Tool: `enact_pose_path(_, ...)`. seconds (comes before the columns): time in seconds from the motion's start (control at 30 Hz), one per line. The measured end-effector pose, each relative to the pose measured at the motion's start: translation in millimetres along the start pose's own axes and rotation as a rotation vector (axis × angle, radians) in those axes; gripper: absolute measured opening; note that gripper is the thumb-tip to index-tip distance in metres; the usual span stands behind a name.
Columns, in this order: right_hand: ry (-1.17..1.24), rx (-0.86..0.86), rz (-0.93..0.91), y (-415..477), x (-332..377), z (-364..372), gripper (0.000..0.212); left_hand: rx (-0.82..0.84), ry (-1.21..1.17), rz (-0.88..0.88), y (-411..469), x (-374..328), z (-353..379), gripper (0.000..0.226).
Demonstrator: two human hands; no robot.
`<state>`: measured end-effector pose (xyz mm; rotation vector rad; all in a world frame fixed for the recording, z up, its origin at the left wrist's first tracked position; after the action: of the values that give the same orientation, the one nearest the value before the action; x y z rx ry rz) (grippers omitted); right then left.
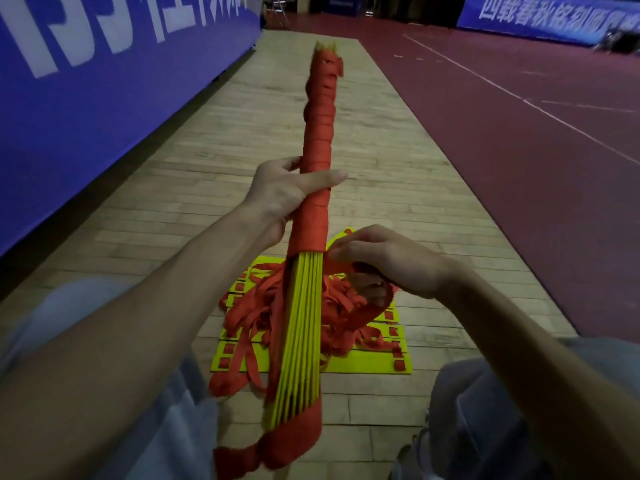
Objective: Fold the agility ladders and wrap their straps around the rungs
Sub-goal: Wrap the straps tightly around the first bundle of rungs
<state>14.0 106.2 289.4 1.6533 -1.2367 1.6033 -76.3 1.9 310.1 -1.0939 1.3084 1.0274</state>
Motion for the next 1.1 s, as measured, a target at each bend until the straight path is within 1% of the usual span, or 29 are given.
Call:
enact_pose_path(0.07, 0.019, 0.03, -0.013, 2.6, 0.9, 10.4, 0.044, -0.021, 0.048, -0.021, 0.4, 3.7, 2.1, 0.036)
enact_pose_path(0.13, -0.118, 0.011, -0.022, 2.1, 4.3, 17.1, 0.047, -0.04, 0.08, -0.033, 0.9, 8.8, 2.4, 0.035)
enact_pose_path(0.17, -0.208, -0.028, -0.014, 2.2, 4.4, 18.6, 0.048, -0.061, 0.102, -0.033, 1.8, 11.9, 1.7, 0.042)
enact_pose_path(0.2, -0.29, -0.083, -0.008, 4.3, 2.7, 18.3, 0.051, -0.092, 0.128, -0.029, 0.6, 13.4, 0.4, 0.055)
enact_pose_path(0.27, -0.418, -0.215, -0.034, 11.5, -1.5, 16.6, 0.056, -0.166, 0.17, -0.031, -2.0, 16.8, -3.8, 0.093)
enact_pose_path(0.3, -0.448, -0.28, -0.052, 14.9, -4.0, 15.2, 0.058, -0.187, 0.174, -0.032, -2.1, 19.1, -5.6, 0.105)
enact_pose_path(0.33, -0.452, -0.337, -0.063, 17.2, -5.4, 12.6, 0.057, -0.19, 0.145, -0.03, -3.7, 18.0, -6.3, 0.107)
enact_pose_path(0.37, -0.434, -0.379, -0.065, 17.3, -4.6, 9.4, 0.054, -0.185, 0.09, -0.029, -5.1, 14.6, -6.4, 0.103)
enact_pose_path(0.4, -0.386, -0.391, -0.064, 16.5, -3.0, 6.1, 0.05, -0.176, 0.022, -0.027, -6.2, 10.4, -6.4, 0.092)
enact_pose_path(0.43, -0.296, -0.361, -0.072, 14.9, -0.8, 4.9, 0.046, -0.155, -0.055, -0.022, -5.4, 7.0, -6.6, 0.078)
enact_pose_path(0.5, -0.063, -0.208, -0.121, 11.6, 4.7, 9.0, 0.036, -0.102, -0.198, -0.019, -8.3, -3.9, -6.6, 0.052)
enact_pose_path(0.57, 0.08, -0.062, -0.188, 9.7, 9.4, 15.1, 0.032, -0.032, -0.262, -0.047, -14.0, -9.8, -4.1, 0.029)
enact_pose_path(0.6, 0.113, -0.011, -0.201, 9.9, 10.0, 17.1, 0.031, 0.014, -0.302, -0.056, -16.0, -10.5, -1.7, 0.025)
enact_pose_path(0.67, 0.133, 0.064, -0.199, 11.1, 10.0, 18.6, 0.03, 0.147, -0.434, -0.041, -18.8, -12.6, 5.8, 0.03)
enact_pose_path(0.73, 0.127, 0.106, -0.181, 10.1, 9.6, 16.6, 0.031, 0.288, -0.591, -0.035, -21.9, -16.7, 14.2, 0.033)
enact_pose_path(0.8, 0.115, 0.15, -0.153, 9.4, 6.2, 14.0, 0.032, 0.369, -0.696, -0.069, -23.6, -19.0, 19.2, 0.029)
enact_pose_path(0.87, 0.119, 0.233, -0.133, 6.7, 4.0, 16.7, 0.031, 0.368, -0.69, -0.111, -24.1, -18.1, 19.6, 0.025)
enact_pose_path(0.93, 0.082, 0.294, -0.109, 5.7, 0.6, 18.8, 0.037, 0.345, -0.607, -0.143, -22.5, -16.3, 17.0, 0.019)
enact_pose_path(0.97, 0.046, 0.28, -0.087, 7.1, -2.3, 16.5, 0.037, 0.32, -0.54, -0.155, -19.8, -14.5, 14.9, 0.016)
enact_pose_path(1.03, -0.061, 0.166, -0.012, 12.2, -11.5, 3.1, 0.035, 0.238, -0.374, -0.161, -13.7, -9.2, 8.5, 0.014)
enact_pose_path(1.07, -0.149, 0.098, 0.006, 14.8, -15.4, -4.6, 0.03, 0.191, -0.294, -0.153, -10.8, -6.9, 5.2, 0.015)
enact_pose_path(1.1, -0.292, 0.035, -0.01, 16.6, -16.3, -11.1, 0.024, 0.143, -0.234, -0.139, -7.9, -5.1, 2.1, 0.018)
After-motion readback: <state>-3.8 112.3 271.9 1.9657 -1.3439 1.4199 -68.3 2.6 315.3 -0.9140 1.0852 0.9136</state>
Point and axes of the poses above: each hand's wrist, its own y-axis towards the middle knuckle, its own z-axis out of the palm, x = y × z, the point moved 7 cm from there along y, towards the middle knuckle, and after that the axes turned 6 degrees about y, right-handed, at the moved point
